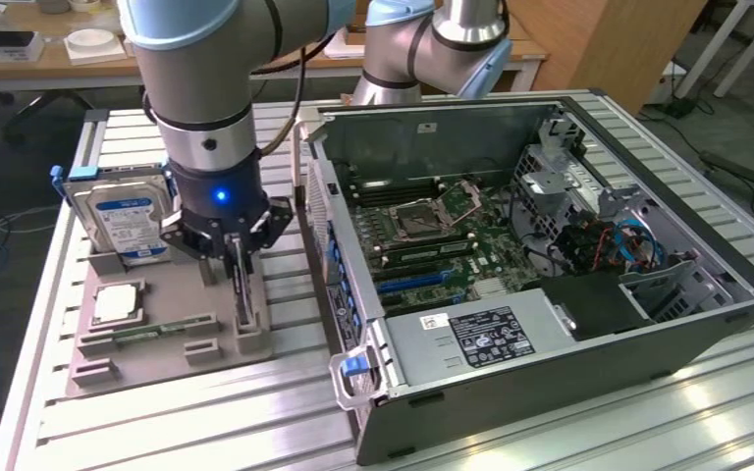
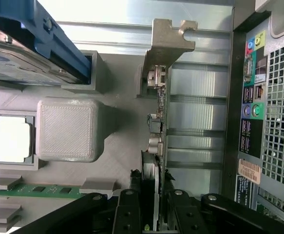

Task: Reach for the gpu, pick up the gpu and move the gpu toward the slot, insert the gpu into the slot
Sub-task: 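Pick up the gpu and move the gpu toward the slot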

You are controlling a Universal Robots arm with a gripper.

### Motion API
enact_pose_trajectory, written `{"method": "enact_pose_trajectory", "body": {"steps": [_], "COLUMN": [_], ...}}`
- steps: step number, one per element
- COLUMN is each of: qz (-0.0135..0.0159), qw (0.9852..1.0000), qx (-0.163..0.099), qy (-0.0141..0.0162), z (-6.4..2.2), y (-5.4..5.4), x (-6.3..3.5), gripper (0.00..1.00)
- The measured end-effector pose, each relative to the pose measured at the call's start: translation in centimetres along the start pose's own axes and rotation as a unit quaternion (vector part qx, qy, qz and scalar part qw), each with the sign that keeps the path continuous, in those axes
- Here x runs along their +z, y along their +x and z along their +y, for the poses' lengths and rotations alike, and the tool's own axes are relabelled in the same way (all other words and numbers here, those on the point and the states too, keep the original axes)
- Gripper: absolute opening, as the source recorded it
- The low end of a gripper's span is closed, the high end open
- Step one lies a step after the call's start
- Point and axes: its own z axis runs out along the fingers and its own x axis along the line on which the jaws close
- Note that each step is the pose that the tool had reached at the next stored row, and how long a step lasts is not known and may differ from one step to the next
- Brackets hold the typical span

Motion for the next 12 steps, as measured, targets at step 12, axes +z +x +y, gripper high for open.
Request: {"method": "enact_pose_trajectory", "body": {"steps": [12], "qz": [0.0000], "qw": [1.0000], "qx": [0.000], "qy": [0.0000], "z": [0.01], "y": [0.0], "x": [-1.58], "gripper": [0.27]}}
